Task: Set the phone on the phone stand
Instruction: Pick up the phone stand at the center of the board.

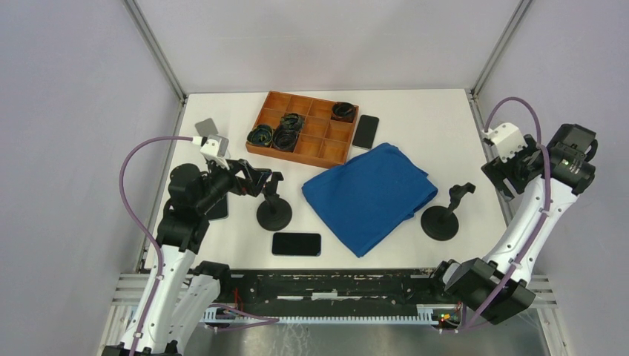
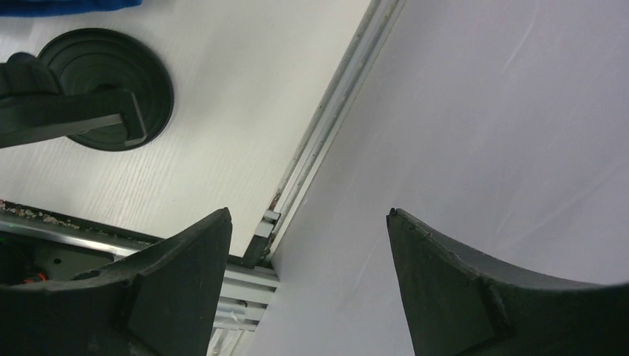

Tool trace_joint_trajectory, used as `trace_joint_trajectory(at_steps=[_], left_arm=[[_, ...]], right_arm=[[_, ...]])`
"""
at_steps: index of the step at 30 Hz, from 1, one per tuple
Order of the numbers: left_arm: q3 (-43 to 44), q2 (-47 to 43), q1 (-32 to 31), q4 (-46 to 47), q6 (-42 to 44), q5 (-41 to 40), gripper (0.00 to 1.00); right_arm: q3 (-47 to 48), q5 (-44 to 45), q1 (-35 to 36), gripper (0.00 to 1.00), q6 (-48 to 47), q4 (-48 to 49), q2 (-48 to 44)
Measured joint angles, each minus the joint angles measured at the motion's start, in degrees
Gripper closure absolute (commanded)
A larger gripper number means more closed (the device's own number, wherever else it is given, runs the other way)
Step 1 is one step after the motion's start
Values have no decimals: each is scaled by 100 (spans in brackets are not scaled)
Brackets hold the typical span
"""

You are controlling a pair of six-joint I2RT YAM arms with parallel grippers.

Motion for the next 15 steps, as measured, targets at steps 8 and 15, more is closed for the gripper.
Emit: trace_joint_trajectory(at_steps=[8, 15], left_arm=[[0, 22, 0, 0, 0, 2, 0], [0, 17, 0, 4, 0, 205, 0]], right_arm=[[-935, 48, 0, 17, -269, -96, -501], [-1683, -118, 0, 14, -315, -94, -601]])
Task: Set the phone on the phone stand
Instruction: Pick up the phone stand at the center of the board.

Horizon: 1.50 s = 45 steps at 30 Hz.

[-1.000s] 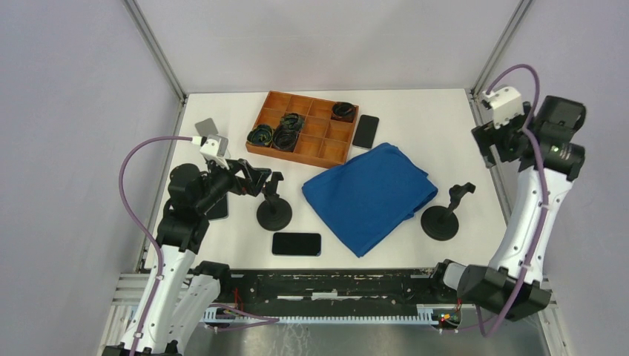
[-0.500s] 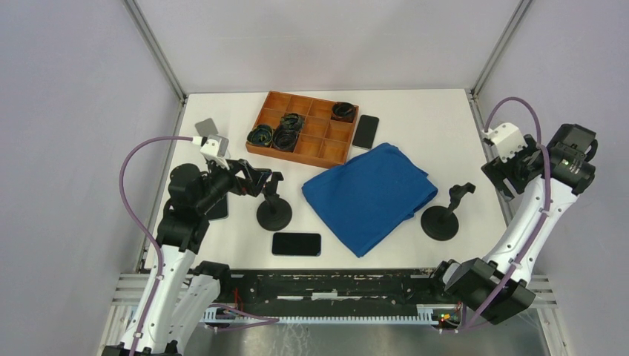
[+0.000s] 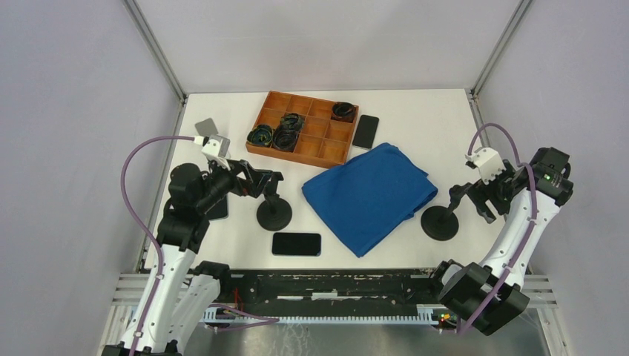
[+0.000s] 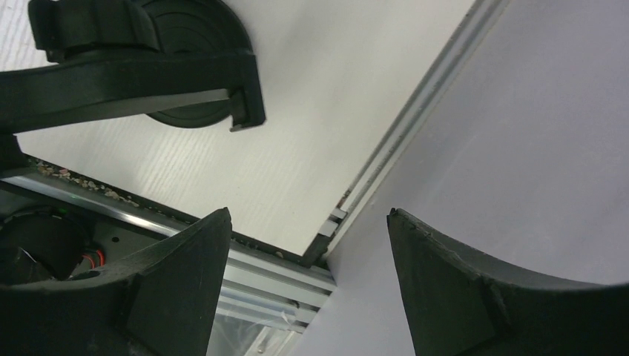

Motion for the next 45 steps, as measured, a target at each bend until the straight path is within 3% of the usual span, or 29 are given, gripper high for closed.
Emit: trace_joint_trajectory(at_steps=[8, 18, 30, 45], left_arm=[[0, -81, 0, 15, 0, 208, 0], [0, -90, 0, 24, 0, 210, 0], [0, -118, 0, 39, 0, 212, 0], [0, -116, 0, 39, 0, 210, 0]], right_arm=[[-1209, -470, 0, 6, -225, -24, -177], [-1663, -1620, 0, 4, -382, 11, -374], [-2277, -2483, 0, 6, 391, 1427, -831], [-2813, -2747, 0, 28, 1318, 3099, -986]])
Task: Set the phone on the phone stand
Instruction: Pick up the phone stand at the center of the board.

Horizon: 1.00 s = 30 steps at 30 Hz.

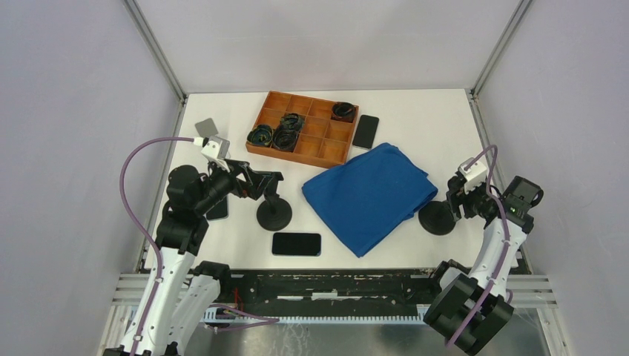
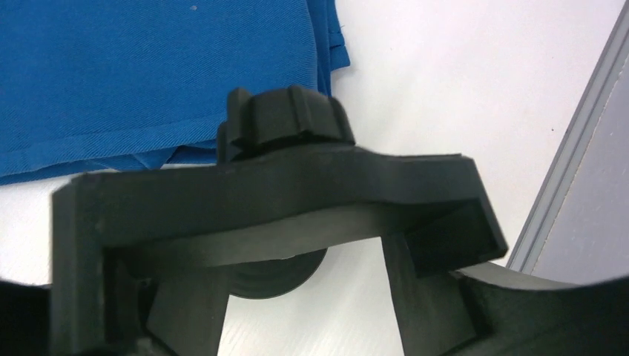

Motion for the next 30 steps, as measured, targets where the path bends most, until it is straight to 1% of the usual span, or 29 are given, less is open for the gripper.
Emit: trace_joint_trajectory(at_steps=[1, 3, 4, 6, 8, 10, 14, 18, 21, 26, 30], left_arm=[[0, 0, 0, 0, 0, 0, 0], [0, 0, 0, 0, 0, 0, 0], [0, 0, 0, 0, 0, 0, 0], [0, 0, 0, 0, 0, 2, 0], [0, 0, 0, 0, 0, 0, 0], [0, 0, 0, -2, 0, 2, 0], [0, 0, 0, 0, 0, 0, 0], [0, 0, 0, 0, 0, 2, 0], [0, 0, 0, 0, 0, 2, 0], [0, 2, 0, 0, 0, 2, 0], [0, 7, 0, -2, 0, 0, 0]], right_arm=[[-35, 0, 0, 30, 46, 79, -2], [-114, 0, 0, 38, 142, 249, -20], [-133, 0, 0, 44, 166, 293, -28], [-168, -4, 0, 60, 238, 382, -59], [-192, -15, 2, 69, 295, 448, -90], [-199, 0, 0, 75, 363, 540, -103], [-197, -11, 2, 82, 494, 664, -103], [-138, 46, 0, 85, 688, 817, -55], [96, 20, 0, 87, 981, 988, 131], [581, -70, 13, 90, 1635, 1624, 579], [898, -63, 214, 91, 2229, 2295, 903]])
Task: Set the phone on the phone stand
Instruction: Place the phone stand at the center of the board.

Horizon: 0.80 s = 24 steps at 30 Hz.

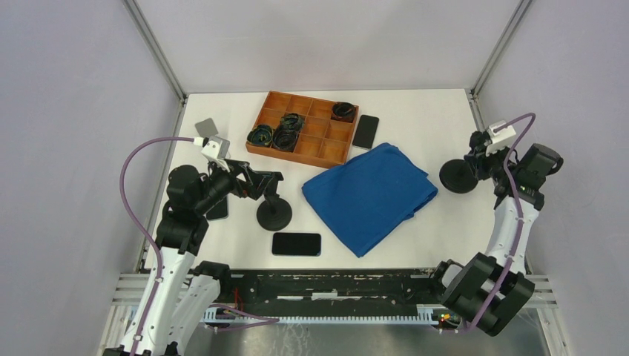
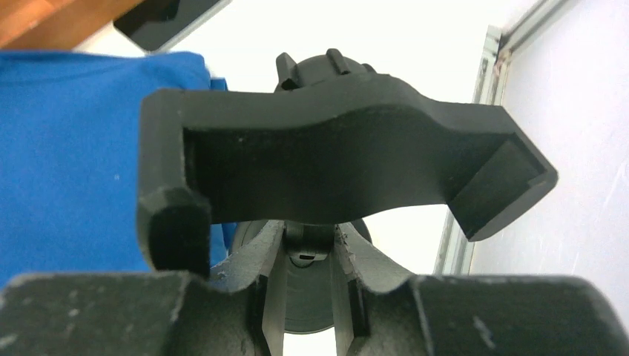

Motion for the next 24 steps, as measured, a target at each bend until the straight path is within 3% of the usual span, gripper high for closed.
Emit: trace_joint_trajectory(at_steps=[15, 24], left_arm=[[0, 87, 0, -2, 0, -13, 0], [0, 166, 0, -7, 2, -96, 0]], right_arm=[[1364, 1054, 1794, 92, 1021, 1438, 1797], [1504, 1923, 2441, 91, 1220, 2044, 2723]])
